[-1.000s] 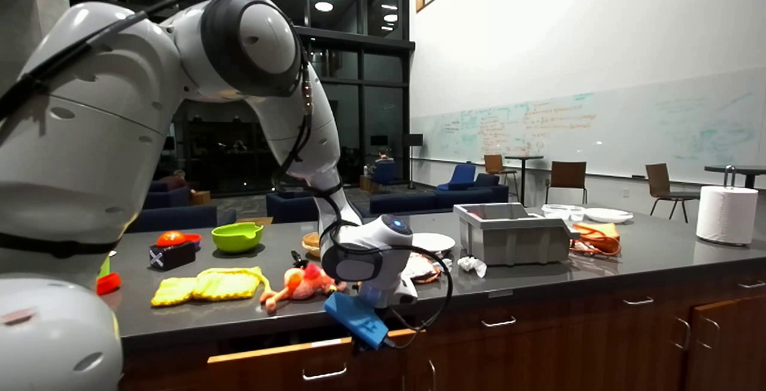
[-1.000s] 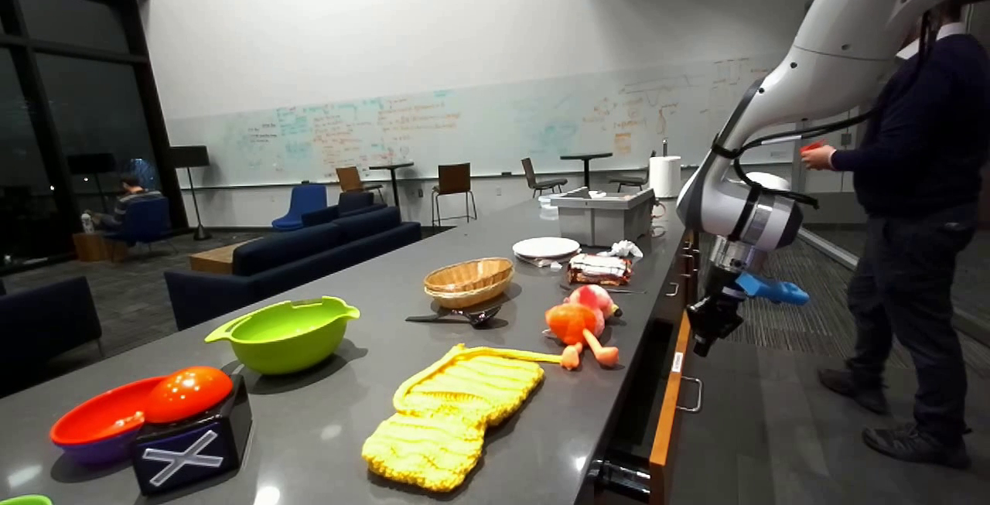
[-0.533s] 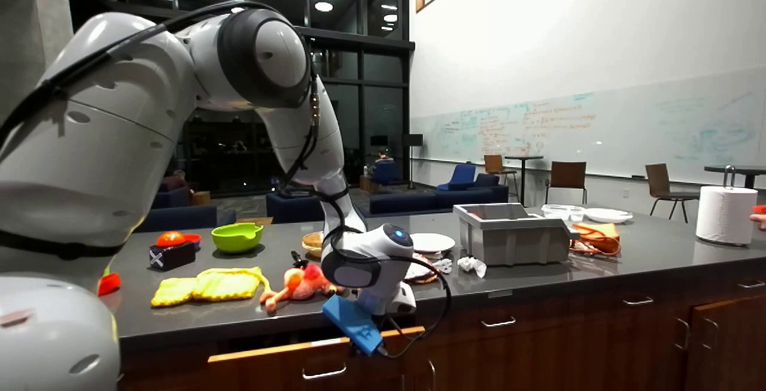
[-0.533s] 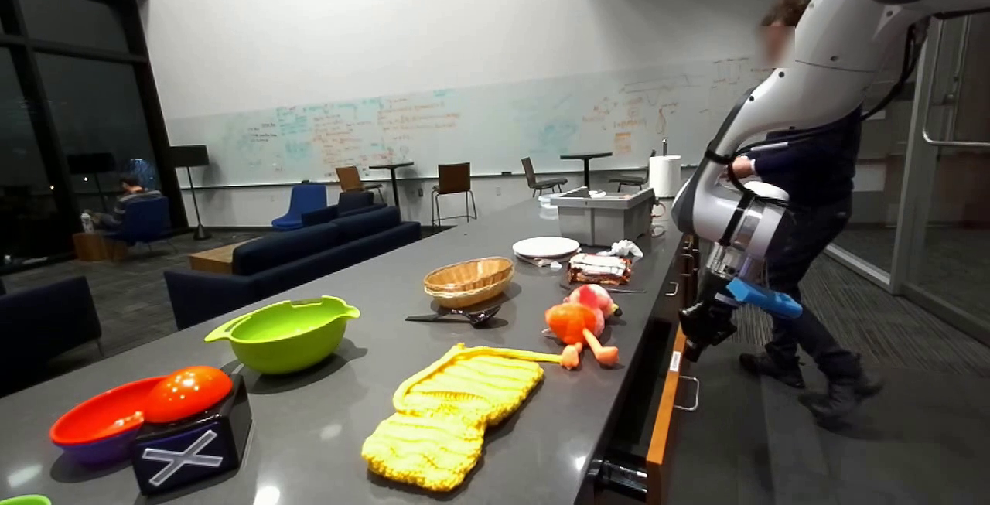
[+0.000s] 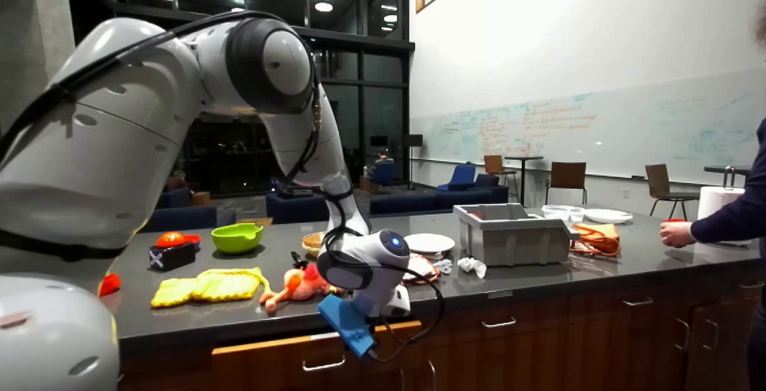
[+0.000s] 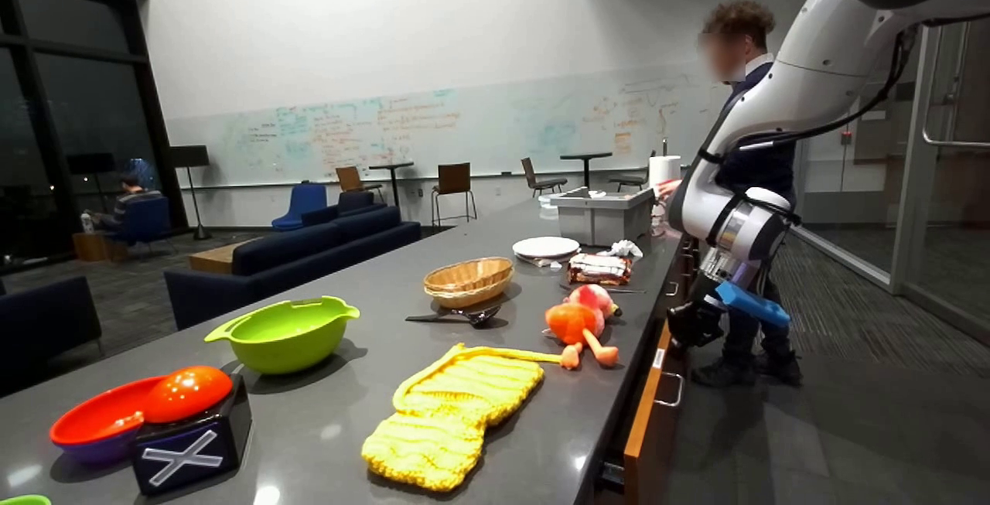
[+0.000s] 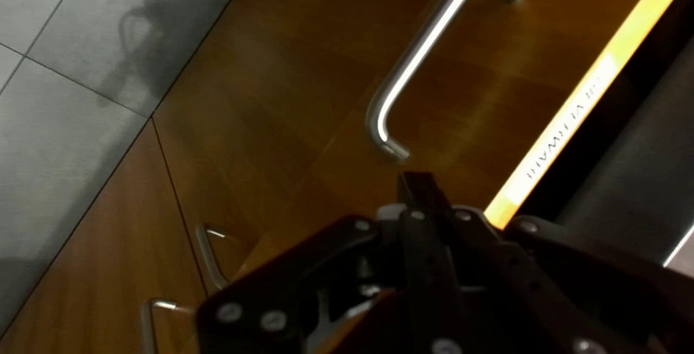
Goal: Close the open drawer.
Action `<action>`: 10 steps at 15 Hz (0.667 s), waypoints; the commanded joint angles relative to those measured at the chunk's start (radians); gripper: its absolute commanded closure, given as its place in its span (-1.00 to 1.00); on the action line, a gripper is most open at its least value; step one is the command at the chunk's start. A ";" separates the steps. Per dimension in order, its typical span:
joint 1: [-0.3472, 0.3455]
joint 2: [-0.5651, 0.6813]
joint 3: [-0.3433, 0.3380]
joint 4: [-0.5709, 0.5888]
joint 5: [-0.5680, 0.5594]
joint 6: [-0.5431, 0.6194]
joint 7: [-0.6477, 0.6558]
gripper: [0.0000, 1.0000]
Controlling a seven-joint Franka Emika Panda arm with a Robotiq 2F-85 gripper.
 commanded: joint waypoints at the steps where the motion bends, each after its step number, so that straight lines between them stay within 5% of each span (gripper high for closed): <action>1: -0.005 0.008 0.036 0.018 0.074 0.007 -0.052 1.00; 10: -0.012 0.020 0.075 0.037 0.209 -0.015 -0.126 1.00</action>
